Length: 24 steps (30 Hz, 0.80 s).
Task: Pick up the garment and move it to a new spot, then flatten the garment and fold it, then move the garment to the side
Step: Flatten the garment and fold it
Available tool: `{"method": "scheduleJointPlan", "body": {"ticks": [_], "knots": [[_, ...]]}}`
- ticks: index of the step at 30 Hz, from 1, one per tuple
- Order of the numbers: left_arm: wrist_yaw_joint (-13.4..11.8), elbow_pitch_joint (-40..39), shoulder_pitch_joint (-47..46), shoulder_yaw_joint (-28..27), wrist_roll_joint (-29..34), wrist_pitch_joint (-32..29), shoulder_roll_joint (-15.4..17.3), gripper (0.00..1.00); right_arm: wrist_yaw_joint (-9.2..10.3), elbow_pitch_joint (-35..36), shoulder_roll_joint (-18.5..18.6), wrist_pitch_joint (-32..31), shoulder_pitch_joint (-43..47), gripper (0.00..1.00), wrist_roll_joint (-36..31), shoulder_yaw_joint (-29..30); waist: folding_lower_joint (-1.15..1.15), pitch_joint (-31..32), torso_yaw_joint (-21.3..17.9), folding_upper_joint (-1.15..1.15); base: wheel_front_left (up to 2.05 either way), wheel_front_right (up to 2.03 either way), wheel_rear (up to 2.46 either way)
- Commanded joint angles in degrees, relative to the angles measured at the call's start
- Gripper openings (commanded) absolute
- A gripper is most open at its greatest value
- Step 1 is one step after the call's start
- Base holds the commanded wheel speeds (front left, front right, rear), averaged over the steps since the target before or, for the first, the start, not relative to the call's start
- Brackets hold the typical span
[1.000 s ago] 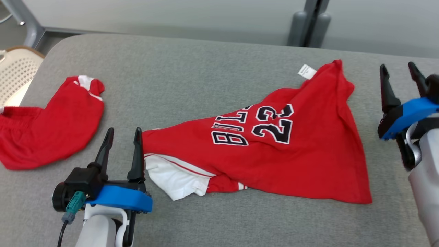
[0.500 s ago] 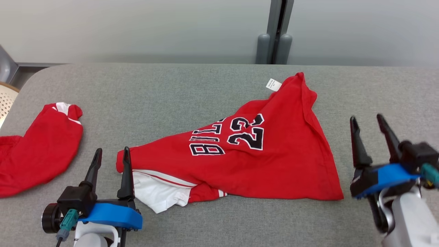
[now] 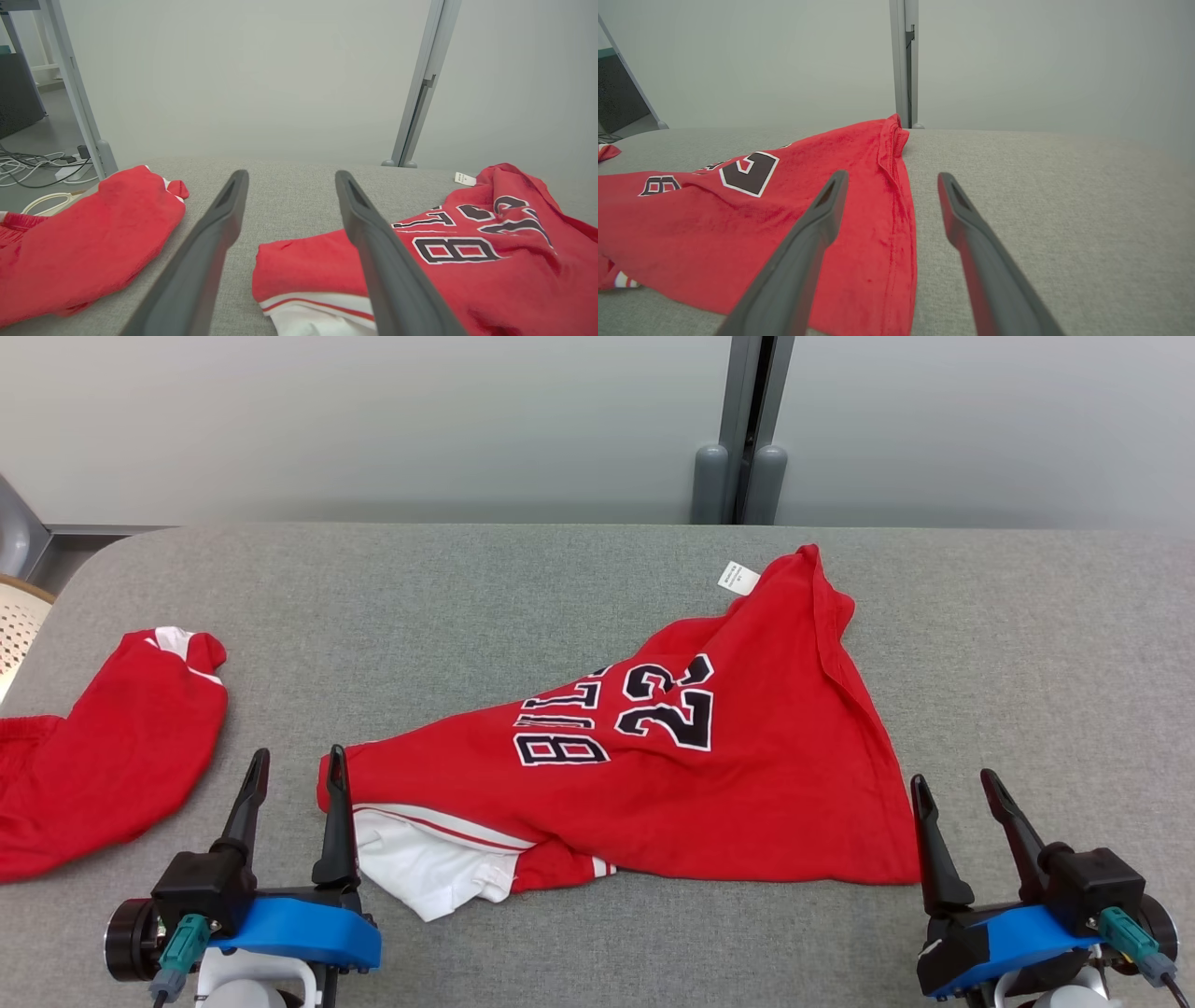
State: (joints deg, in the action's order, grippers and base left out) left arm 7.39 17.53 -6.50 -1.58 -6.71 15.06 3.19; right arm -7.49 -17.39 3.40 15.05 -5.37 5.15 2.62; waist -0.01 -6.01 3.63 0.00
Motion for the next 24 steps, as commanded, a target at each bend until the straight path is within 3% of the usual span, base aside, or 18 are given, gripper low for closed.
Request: {"method": "scheduleJointPlan", "body": {"ticks": [1, 9, 24], "knots": [[0.1, -0.3, 0.0, -0.3, 0.2, 0.2, 0.0, 1.0, -0.01, 0.2, -0.3, 0.2, 0.5, 1.0, -0.6, 0.2, 0.01, 0.0, 0.0, 0.0, 0.0, 0.0, 0.0], [0.1, -0.3, -0.7, 0.2, 0.2, 0.2, -0.1, 1.0, -0.01, -3.5, -0.4, 0.0, -1.9, 1.0, -1.9, 1.0, 0.01, -0.2, 0.6, 0.0, 0.0, 0.0, 0.0], [0.1, 0.1, -1.6, 1.5, -0.7, 0.2, -0.2, 1.0, -0.01, -22.7, -0.4, 0.1, -6.1, 1.0, -1.4, 2.2, 0.01, -1.6, 2.7, 0.0, 0.0, 0.0, 0.0]]}}
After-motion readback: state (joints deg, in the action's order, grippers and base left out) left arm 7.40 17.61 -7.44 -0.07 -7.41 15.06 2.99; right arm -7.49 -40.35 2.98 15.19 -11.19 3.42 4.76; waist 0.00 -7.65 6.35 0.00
